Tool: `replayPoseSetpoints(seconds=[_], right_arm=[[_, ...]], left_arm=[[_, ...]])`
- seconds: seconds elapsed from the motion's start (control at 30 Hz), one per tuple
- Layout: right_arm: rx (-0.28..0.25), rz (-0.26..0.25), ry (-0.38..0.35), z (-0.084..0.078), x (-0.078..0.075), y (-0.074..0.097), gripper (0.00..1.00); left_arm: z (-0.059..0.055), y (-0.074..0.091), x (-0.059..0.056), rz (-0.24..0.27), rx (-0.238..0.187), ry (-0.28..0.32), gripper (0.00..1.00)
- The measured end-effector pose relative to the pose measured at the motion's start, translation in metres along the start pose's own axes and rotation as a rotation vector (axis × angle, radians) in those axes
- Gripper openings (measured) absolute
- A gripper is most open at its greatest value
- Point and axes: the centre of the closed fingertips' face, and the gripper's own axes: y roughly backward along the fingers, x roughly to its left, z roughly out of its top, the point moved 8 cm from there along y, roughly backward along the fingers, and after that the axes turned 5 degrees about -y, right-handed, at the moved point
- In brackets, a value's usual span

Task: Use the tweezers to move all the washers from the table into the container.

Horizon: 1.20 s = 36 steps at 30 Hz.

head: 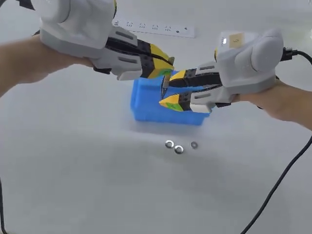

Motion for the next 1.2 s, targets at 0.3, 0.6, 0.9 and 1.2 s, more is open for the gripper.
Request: replayPoseSetpoints(seconds=[0.3,0.6,0.9,1.2], right_arm=[[-0.049,-0.104,-0.067,-0.015,0.011,0.043,0.34],[-0.098,-0.165,-0.131,-0.028,0.039,0.077,0.41],[-0.091,-0.197,-0.174,-0.049,0.061,0.095,0.41],[-0.048,-0.184,-0.208,-0.071,0.076,0.094,0.44]], left_arm=[[0.015,0.005,-0.016,0.009,-0.012,-0.014,0.05],[0.013,0.005,-0.039,-0.002,-0.033,0.01,0.05],[-0.002,-0.005,-0.072,-0.047,-0.025,0.061,0.05],[-0.011,-0.012,-0.084,-0.059,-0.03,0.081,0.05]])
